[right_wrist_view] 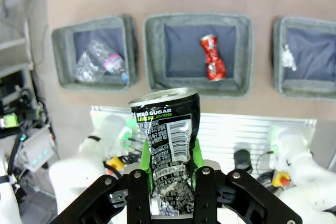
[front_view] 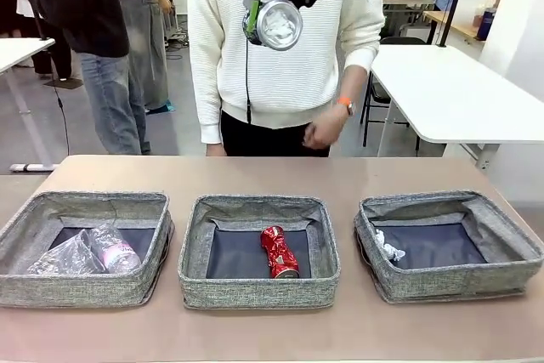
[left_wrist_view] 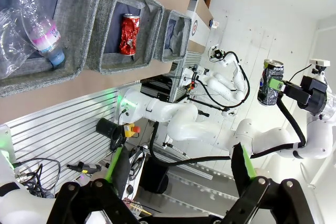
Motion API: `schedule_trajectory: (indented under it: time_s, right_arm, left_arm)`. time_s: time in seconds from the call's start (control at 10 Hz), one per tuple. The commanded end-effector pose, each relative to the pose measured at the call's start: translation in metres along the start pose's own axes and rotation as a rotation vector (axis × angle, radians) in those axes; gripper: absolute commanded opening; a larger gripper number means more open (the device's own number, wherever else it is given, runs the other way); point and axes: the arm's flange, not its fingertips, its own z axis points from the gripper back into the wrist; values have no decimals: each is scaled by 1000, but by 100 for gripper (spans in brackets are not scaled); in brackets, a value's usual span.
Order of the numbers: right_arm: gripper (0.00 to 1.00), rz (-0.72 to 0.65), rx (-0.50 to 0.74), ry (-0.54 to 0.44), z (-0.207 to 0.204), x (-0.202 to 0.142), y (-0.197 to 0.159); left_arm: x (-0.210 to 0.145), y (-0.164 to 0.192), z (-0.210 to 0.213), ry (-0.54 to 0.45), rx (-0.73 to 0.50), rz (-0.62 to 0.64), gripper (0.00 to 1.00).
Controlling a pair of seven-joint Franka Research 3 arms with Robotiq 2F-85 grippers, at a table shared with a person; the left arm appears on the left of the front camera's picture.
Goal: Sort the waste into the appropriate baskets.
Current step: Place the picked waste into the Fabric basket indicated by the person.
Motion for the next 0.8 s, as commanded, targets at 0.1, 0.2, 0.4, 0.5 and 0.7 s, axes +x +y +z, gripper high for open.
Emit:
schedule_trajectory:
  time_s: [0.1, 0.2, 0.4, 0.5, 0.7]
  right_arm:
    - [32, 16, -5, -11, -3, -2, -5]
    - [32, 16, -5, -11, -3, -2, -5]
    - [32, 16, -5, -11, -3, -2, -5]
    - [32, 16, -5, -11, -3, -2, -5]
    - [32, 16, -5, -11, -3, -2, -5]
  left_arm:
    - [-1, -1, 1, 3, -4, -15, 100]
    - [-1, -1, 1, 3, -4, -15, 100]
    - [-1, -1, 1, 3, -4, -15, 100]
    - [-1, -1, 1, 3, -4, -15, 100]
    - [-1, -1, 1, 3, -4, -15, 100]
